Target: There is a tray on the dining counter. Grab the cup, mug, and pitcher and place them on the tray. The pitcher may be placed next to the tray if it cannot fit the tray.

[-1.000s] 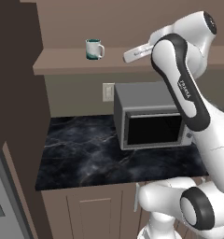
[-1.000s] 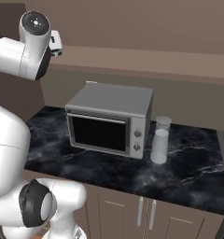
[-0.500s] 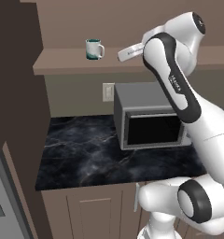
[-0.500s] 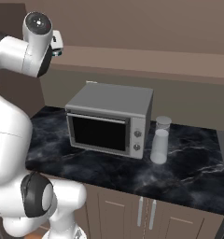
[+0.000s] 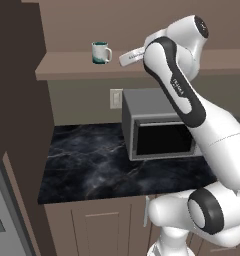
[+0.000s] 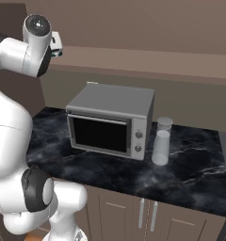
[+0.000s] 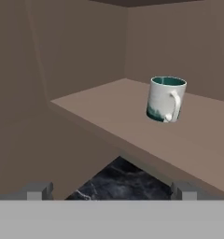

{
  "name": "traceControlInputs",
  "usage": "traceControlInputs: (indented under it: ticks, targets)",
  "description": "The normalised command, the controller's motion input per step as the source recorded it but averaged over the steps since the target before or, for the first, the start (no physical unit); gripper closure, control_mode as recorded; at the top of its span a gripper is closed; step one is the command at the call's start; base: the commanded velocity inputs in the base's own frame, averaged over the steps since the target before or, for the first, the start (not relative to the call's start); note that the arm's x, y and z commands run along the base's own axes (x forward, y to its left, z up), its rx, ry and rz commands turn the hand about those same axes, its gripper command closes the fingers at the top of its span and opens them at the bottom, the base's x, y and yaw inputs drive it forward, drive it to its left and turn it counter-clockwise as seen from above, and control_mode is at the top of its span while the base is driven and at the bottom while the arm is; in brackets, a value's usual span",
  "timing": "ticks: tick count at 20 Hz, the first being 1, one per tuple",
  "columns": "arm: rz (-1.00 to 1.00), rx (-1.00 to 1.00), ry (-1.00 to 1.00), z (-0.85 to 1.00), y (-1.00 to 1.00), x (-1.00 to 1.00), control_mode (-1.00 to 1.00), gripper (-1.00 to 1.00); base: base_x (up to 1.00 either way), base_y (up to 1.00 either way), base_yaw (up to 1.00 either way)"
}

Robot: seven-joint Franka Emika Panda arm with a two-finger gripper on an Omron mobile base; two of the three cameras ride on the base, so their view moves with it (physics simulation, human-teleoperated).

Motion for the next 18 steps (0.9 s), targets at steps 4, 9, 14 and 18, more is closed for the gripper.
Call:
traceControlInputs:
  ticks: [4, 9, 14, 18]
  targets:
    - [0.00, 0.00, -0.01, -0.01, 0.02, 0.23, -1.00, -1.00, 0.00, 0.00, 0.00]
    - [0.00, 0.00, -0.02, 0.00, 0.00, 0.18, -1.00, -1.00, 0.00, 0.00, 0.00]
    - [0.00, 0.00, -0.03, 0.00, 0.00, 0.13, -1.00, -1.00, 0.00, 0.00, 0.00]
    - [0.00, 0.00, -0.04, 0.00, 0.00, 0.13, -1.00, -1.00, 0.00, 0.00, 0.00]
